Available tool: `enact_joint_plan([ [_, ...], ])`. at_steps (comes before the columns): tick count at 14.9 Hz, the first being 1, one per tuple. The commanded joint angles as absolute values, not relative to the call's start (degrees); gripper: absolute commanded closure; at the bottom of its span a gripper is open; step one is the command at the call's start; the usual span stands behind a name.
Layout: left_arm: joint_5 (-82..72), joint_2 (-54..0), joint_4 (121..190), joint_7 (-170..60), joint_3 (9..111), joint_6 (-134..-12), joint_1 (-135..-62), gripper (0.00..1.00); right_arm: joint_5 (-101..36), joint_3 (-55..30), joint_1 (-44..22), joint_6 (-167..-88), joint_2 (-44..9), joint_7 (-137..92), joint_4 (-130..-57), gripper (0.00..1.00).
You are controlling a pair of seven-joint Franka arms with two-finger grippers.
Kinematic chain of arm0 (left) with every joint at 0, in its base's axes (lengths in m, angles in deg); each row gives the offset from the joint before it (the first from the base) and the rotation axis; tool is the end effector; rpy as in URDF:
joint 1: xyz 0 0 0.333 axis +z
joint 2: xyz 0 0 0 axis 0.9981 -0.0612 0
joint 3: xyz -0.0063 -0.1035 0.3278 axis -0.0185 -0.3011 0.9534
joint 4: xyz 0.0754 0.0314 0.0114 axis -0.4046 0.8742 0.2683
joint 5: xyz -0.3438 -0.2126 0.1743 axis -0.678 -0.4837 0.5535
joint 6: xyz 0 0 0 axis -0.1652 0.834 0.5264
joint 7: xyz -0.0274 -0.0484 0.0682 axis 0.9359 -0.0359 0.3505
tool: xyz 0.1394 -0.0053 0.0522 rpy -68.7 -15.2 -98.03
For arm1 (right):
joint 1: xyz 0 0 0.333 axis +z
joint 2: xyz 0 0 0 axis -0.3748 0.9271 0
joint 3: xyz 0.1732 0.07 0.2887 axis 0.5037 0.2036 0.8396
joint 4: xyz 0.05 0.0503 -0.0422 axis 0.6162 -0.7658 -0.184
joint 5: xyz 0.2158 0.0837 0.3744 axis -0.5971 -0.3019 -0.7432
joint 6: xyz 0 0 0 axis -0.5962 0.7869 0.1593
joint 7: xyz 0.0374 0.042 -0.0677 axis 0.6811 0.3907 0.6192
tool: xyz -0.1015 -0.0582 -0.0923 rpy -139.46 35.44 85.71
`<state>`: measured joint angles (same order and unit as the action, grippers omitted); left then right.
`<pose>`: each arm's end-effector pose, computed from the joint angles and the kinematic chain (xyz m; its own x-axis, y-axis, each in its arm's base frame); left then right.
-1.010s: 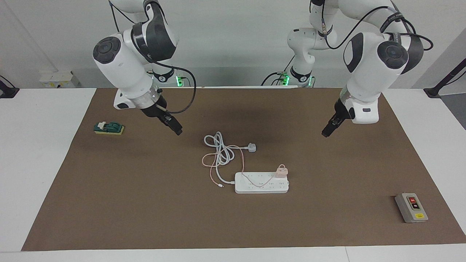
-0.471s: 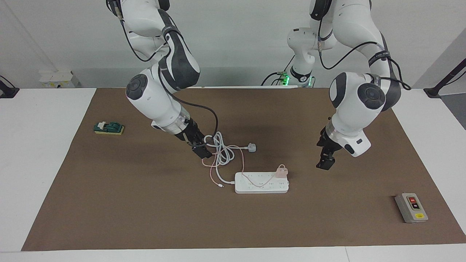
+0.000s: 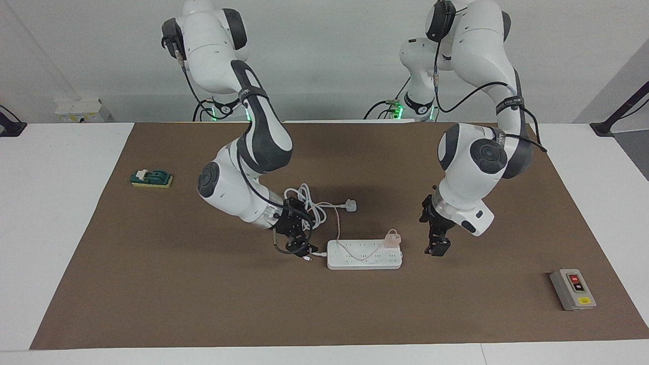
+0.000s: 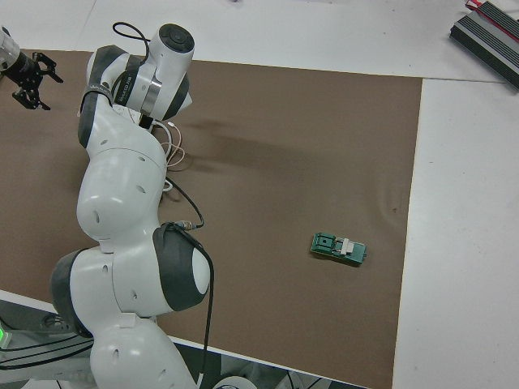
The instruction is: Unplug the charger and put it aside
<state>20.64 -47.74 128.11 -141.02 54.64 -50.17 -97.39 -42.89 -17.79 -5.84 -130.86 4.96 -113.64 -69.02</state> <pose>0.7367 -0.2358 0.3663 0.1137 0.9903 -0.0793 0.9926 -0.1098 0.0512 0.7533 0.2982 0.3127 0.0742 -0.7960 -0.6008 -0.9971 -0.0676 -0.0335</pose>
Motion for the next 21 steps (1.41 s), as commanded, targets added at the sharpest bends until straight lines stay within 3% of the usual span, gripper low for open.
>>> enact_joint_plan([
  [1, 20.9, -48.7, 129.6, -145.0, 55.4, -54.4, -99.7, 0.0, -44.5, -17.5, -5.8, -130.4, 13.3, -115.1, -59.6, 0.0],
  [3, 20.9, -48.1, 133.3, -145.3, 55.4, -57.5, -100.1, 0.0, -44.5, -16.5, -4.6, -130.3, 18.9, -115.2, -53.3, 0.0],
  [6, 21.0, -48.1, 134.6, -145.9, 55.5, -58.4, -101.0, 0.0, -44.6, -14.3, -4.3, -130.9, 22.0, -115.2, -50.6, 0.01],
  [21, 21.8, -47.4, 137.6, -145.8, 55.5, -60.7, -101.9, 0.0, -44.4, -13.4, -4.2, -133.6, 24.4, -111.4, -50.7, 0.01],
])
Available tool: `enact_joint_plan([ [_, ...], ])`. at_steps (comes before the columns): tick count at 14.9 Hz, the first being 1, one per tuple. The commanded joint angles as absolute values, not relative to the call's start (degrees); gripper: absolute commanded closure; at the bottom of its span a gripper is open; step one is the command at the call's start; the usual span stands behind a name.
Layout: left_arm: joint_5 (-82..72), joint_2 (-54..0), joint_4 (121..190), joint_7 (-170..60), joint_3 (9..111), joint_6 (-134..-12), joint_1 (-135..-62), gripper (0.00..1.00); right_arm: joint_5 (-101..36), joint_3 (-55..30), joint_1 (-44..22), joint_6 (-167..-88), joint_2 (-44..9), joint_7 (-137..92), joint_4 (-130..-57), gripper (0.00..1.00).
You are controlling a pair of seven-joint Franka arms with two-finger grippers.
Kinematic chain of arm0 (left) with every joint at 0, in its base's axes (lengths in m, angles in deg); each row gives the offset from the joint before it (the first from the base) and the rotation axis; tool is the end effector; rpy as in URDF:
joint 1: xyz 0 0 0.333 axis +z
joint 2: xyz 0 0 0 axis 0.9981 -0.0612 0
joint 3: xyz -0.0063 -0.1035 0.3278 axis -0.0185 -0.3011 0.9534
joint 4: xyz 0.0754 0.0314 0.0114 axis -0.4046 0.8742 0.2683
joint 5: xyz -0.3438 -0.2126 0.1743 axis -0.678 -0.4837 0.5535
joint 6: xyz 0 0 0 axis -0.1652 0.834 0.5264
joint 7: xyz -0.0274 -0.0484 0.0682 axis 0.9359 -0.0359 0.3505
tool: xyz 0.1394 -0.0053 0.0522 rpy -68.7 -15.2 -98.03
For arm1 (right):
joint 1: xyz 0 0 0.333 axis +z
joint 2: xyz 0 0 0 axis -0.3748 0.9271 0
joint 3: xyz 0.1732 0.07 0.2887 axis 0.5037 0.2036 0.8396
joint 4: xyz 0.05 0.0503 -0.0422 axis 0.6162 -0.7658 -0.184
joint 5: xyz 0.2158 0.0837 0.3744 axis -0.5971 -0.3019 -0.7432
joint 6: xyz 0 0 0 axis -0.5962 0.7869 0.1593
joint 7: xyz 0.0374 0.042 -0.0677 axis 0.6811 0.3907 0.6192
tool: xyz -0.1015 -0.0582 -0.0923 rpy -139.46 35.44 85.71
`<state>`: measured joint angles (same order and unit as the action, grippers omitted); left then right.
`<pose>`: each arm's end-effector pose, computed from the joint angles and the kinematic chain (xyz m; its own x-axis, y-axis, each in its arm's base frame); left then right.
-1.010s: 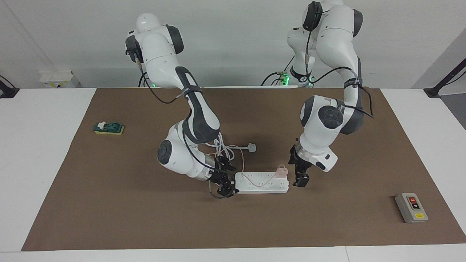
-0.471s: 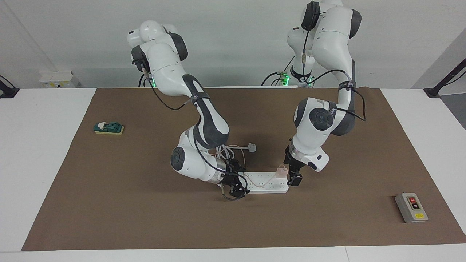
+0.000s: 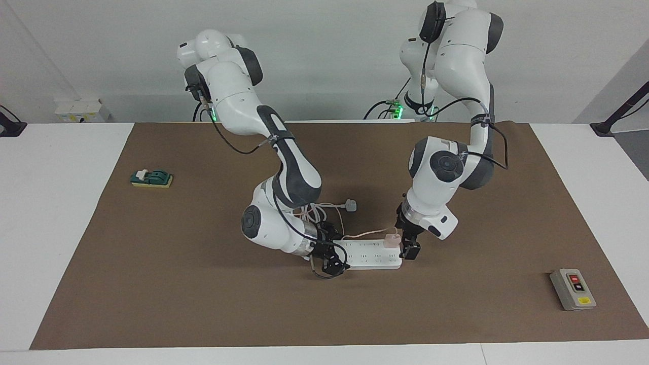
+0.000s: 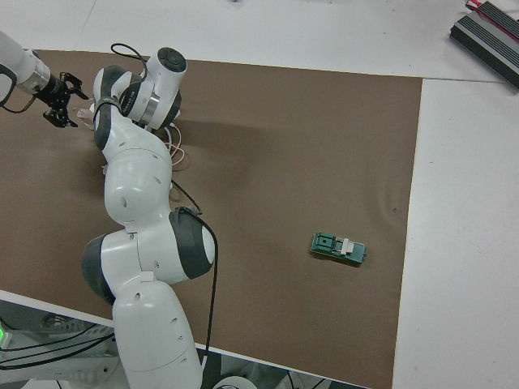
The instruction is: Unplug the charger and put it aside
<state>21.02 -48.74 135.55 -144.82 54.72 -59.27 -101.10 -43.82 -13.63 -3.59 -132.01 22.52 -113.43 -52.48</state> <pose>0.7093 -0.2814 0.3007 0.1136 0.9902 -0.0817 0.9923 -0.1090 0.0583 0.7750 0.3802 0.2178 0.1024 -0.7464 -0.6576 -0.9924 -0.1222 -0.0158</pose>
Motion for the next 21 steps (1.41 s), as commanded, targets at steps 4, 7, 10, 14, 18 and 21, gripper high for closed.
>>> enact_joint_plan([
  [4, 21.8, -47.4, 137.7, -145.9, 55.5, -60.9, -101.9, 0.0, -44.5, -13.4, -4.1, -133.9, 24.5, -109.5, -51.2, 0.01],
  [7, 21.8, -47.3, 137.8, -145.9, 55.5, -61.2, -101.9, 0.08, -44.5, -13.4, -4.1, -135.0, 24.4, -109.5, -52.0, 0.04],
  [10, 21.8, -47.4, 137.8, -145.9, 55.5, -61.2, -101.9, 0.1, -45.0, -13.4, -3.7, -137.3, 24.4, -109.4, -52.4, 0.25],
  [14, 21.8, -47.4, 137.8, -145.9, 55.5, -61.2, -102.0, 0.1, -45.2, -13.4, -3.8, -137.4, 24.3, -108.9, -52.4, 0.51],
  [18, 21.8, -47.3, 137.8, -145.9, 55.5, -61.3, -102.0, 0.1, -45.2, -13.4, -3.8, -137.5, 24.4, -109.0, -52.4, 0.51],
  [21, 21.9, -47.2, 138.4, -145.9, 55.5, -61.6, -102.4, 0.17, -45.2, -13.4, -3.8, -137.3, 24.3, -109.0, -52.4, 0.51],
])
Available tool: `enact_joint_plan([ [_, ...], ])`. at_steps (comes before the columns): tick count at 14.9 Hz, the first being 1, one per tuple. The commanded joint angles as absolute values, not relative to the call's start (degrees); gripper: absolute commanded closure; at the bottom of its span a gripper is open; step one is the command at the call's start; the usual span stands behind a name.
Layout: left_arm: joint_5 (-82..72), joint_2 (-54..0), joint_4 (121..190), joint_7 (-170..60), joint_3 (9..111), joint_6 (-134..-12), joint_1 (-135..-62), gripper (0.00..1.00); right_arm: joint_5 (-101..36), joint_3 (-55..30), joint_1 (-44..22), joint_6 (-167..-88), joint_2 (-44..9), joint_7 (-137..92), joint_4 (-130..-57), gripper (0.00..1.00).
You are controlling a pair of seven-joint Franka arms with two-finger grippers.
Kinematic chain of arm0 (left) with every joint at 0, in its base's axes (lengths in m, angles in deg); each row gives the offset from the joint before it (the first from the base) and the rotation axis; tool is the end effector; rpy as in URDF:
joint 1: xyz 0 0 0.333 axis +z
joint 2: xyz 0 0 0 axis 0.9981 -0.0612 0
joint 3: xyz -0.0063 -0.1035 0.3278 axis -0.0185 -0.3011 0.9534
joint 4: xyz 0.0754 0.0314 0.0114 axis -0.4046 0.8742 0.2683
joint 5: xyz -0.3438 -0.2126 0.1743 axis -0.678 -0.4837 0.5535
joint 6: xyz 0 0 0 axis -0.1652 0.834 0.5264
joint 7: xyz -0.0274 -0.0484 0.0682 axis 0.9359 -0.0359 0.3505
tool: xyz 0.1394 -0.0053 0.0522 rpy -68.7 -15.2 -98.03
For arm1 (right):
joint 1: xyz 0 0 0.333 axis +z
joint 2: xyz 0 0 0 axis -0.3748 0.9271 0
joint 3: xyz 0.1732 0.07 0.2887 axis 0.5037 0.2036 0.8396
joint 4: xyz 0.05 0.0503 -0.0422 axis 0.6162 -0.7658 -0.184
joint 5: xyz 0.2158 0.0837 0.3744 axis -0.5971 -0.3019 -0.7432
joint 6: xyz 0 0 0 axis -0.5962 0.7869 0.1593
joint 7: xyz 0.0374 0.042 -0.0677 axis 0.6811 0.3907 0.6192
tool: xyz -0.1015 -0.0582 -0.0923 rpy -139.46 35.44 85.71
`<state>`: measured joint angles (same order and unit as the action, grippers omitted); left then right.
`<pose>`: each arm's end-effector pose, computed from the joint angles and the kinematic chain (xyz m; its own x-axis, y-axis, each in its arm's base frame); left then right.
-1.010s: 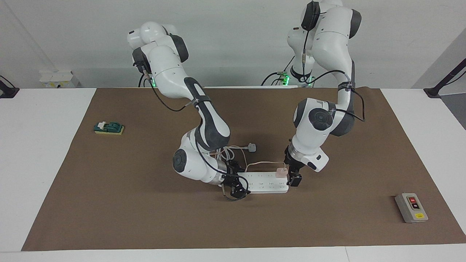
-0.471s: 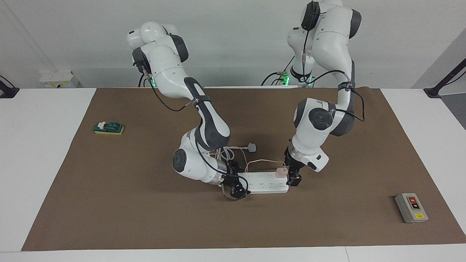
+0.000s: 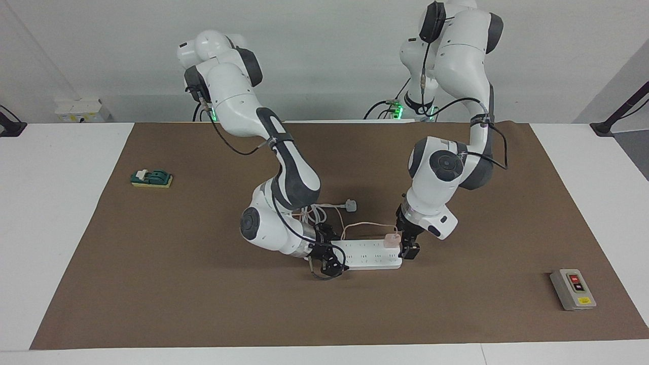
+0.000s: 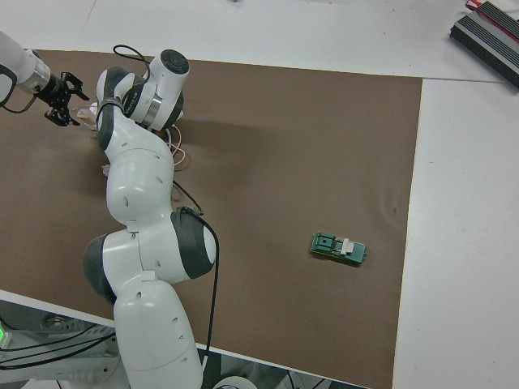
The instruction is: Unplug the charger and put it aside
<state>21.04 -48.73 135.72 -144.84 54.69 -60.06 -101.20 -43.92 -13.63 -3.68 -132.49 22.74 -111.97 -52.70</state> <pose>0.7097 -0.2834 0.3007 0.1158 0.9897 -0.0846 0.9915 -0.1101 0.0688 0.7755 0.3783 0.2131 0.1210 -0.7449 -0.6561 -0.9905 -0.1338 -0.0308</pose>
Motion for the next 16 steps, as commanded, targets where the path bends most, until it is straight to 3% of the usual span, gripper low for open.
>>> enact_joint_plan([
  [1, 21.8, -47.0, 139.4, -145.9, 55.5, -62.6, -102.4, 0.2, -45.1, -13.4, -3.7, -137.6, 24.3, -109.0, -52.4, 0.5],
  [5, 21.8, -46.5, 140.4, -145.9, 55.5, -63.4, -103.0, 0.2, -44.8, -13.4, -4.3, -138.2, 24.4, -108.9, -52.4, 0.5],
  [6, 21.8, -46.5, 140.4, -145.9, 55.5, -63.4, -103.0, 0.24, -44.9, -13.4, -3.9, -138.2, 24.4, -108.9, -52.4, 0.5],
  [7, 21.9, -46.5, 140.4, -145.8, 55.6, -63.4, -103.0, 0.33, -44.9, -13.4, -4.0, -138.1, 24.4, -108.9, -52.4, 0.5],
  [11, 23.3, -46.5, 140.4, -145.7, 55.5, -63.4, -103.0, 0.98, -45.1, -13.2, -5.3, -136.2, 24.3, -107.9, -52.4, 0.5],
  [16, 24.4, -46.5, 140.2, -145.3, 55.5, -62.8, -103.1, 1.0, -46.7, -13.3, -5.3, -136.2, 24.2, -107.0, -52.4, 0.5],
])
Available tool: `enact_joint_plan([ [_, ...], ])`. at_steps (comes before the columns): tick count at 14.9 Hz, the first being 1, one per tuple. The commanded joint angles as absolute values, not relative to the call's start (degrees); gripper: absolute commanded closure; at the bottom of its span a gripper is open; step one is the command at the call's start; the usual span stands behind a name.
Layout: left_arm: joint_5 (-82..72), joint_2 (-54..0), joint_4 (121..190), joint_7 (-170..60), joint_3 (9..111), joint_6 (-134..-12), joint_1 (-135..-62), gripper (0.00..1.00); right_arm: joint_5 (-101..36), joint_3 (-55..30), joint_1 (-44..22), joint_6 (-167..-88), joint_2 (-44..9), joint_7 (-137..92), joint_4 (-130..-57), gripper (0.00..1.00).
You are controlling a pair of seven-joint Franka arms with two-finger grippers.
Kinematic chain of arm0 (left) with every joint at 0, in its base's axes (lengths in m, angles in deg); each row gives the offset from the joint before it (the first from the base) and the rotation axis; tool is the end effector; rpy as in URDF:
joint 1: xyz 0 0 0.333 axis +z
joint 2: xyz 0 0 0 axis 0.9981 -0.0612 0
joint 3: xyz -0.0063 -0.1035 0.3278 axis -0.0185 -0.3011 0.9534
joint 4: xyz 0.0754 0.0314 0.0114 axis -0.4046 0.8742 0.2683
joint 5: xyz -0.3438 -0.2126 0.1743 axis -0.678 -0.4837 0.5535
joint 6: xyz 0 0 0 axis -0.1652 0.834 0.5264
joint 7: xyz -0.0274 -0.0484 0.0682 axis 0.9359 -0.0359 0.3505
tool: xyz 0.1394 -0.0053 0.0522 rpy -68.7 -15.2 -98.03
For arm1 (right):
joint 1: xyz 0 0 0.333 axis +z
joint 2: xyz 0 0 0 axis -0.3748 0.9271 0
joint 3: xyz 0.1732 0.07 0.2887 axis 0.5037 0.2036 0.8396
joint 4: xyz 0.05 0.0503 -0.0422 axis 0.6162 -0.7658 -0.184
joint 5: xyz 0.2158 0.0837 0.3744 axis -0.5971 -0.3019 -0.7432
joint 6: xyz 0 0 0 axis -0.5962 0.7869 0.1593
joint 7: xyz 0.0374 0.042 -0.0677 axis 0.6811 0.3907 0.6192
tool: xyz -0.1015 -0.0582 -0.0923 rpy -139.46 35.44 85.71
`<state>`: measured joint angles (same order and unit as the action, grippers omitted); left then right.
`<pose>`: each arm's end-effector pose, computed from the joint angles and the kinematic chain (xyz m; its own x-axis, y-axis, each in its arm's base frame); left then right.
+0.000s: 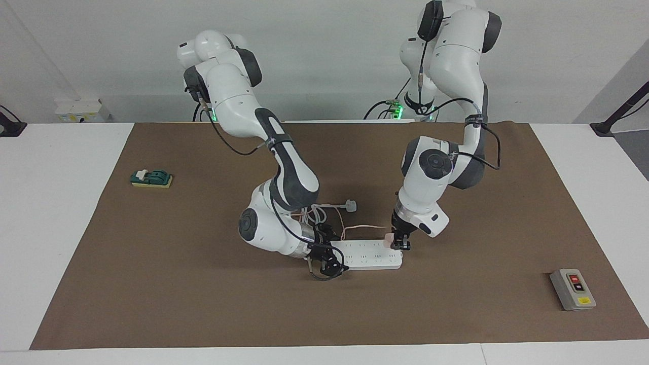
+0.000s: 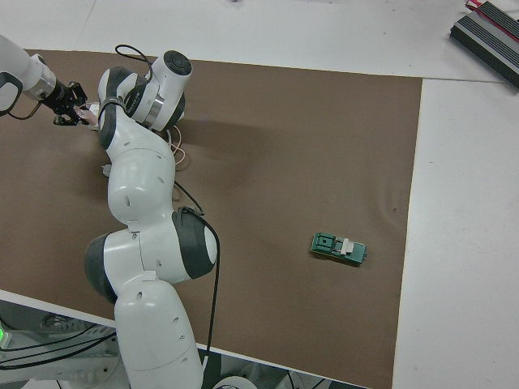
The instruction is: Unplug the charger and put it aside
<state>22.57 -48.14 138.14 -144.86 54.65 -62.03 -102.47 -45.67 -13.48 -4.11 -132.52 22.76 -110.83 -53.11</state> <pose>0.6967 -0.2963 0.2902 0.1536 0.9861 -0.0629 0.9858 -0.1485 0.0781 0.7760 0.3753 0.2108 0.1138 -0.7288 -0.6752 -0.9914 -0.1280 -0.0290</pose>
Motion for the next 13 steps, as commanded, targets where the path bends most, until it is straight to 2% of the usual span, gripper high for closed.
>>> enact_joint_plan([
  [1, 24.6, -46.5, 140.0, -145.1, 55.5, -62.6, -103.1, 1.0, -46.7, -13.3, -5.2, -136.3, 24.2, -107.0, -52.4, 0.5],
  [9, 26.7, -46.4, 133.6, -143.4, 55.0, -51.9, -102.9, 1.0, -47.4, -13.3, -5.2, -136.3, 24.0, -107.0, -52.4, 0.46],
  [11, 26.7, -45.8, 132.7, -143.3, 55.0, -49.7, -102.9, 1.0, -47.5, -13.3, -5.2, -135.9, 24.0, -107.0, -52.5, 0.31],
  [13, 25.9, -43.2, 132.7, -141.3, 55.0, -47.6, -102.3, 1.0, -47.4, -13.3, -5.2, -136.1, 23.9, -107.0, -53.2, 0.28],
])
